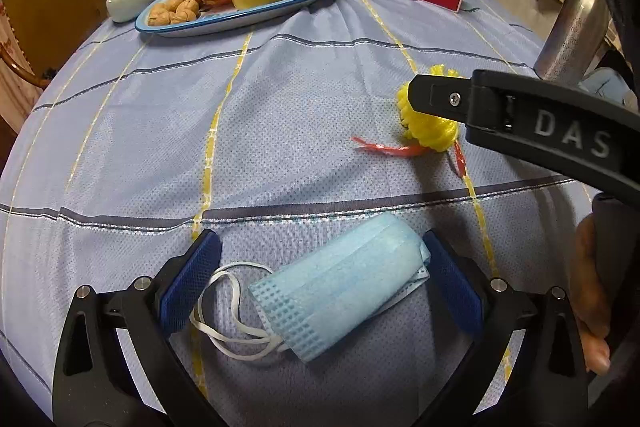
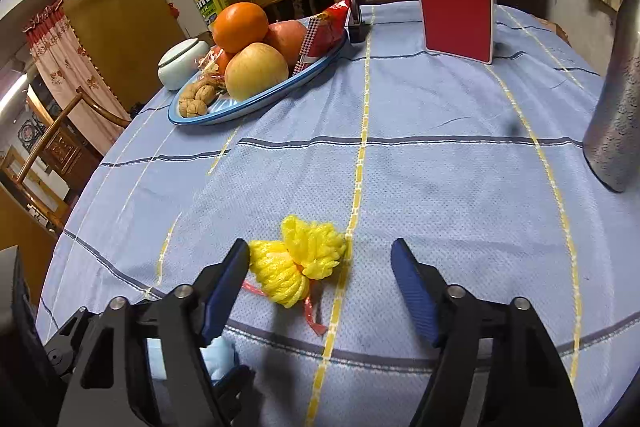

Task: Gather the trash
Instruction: 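Grasp the blue face mask with the left tool while the right tool grasps the yellow net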

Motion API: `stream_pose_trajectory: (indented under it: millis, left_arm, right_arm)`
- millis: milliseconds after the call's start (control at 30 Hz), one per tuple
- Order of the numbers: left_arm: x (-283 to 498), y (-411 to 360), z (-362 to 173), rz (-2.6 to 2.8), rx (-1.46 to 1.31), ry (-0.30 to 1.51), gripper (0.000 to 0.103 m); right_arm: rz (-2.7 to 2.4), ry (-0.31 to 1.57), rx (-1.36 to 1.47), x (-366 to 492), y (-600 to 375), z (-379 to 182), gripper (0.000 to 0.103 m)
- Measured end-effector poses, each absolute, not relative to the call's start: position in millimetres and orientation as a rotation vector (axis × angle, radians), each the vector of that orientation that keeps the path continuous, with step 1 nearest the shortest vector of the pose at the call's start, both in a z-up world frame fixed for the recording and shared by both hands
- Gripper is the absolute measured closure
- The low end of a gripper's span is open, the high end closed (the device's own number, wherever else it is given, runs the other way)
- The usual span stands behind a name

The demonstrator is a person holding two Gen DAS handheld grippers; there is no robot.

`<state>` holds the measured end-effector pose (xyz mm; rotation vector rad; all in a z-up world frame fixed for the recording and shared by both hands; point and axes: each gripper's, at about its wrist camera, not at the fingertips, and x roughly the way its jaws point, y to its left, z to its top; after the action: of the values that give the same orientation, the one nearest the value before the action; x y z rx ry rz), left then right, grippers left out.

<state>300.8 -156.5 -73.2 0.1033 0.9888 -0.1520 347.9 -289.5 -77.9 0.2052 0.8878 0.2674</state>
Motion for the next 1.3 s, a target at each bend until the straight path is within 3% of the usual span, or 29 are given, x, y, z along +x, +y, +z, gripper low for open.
stream_pose_trajectory:
  millis: [200, 233, 333, 733, 800, 967, 1067, 1300]
  left_arm:
    - [301.0, -157.4, -74.0, -0.149, 0.119, 0.987, 0.006]
    - [301.0, -157.4, -74.0, -0.149, 0.120, 0.988, 0.006]
    - [300.7, -157.0, -73.7, -0.153, 0.119, 0.989, 0.006]
    - [302.7, -147.8, -67.7, -0.209, 0.045, 0.994, 0.007]
    - [300.4, -150.7, -66.2, -0.225, 0.060, 0.984, 0.014]
    - [292.7, -163.0, -63.7, -0.282, 0.110, 0.958, 0.047]
    - [289.7, -166.6, -61.8, -0.303, 0.119, 0.944, 0.056]
    - [270.4, -166.8, -31.3, -0.353, 0.113, 0.784, 0.057]
  right_arm:
    - [0.323, 0.898, 0.210, 347.8, -285.2, -82.1, 0.053]
    - [0.338, 0.902, 0.208, 347.6, -283.4, -83.0, 0.060]
    - [0.333, 0.882, 0.196, 343.7, -283.0, -79.4, 0.067]
    - [0.188, 0.795, 0.242, 328.5, -329.9, -56.7, 0.067]
    - [0.175, 0.793, 0.251, 325.0, -335.6, -56.6, 0.067]
    - [0.141, 0.769, 0.253, 311.6, -345.1, -53.5, 0.067]
    - [0.121, 0.752, 0.258, 300.1, -351.4, -51.3, 0.067]
    - [0.079, 0.692, 0.335, 252.8, -375.7, -46.4, 0.067]
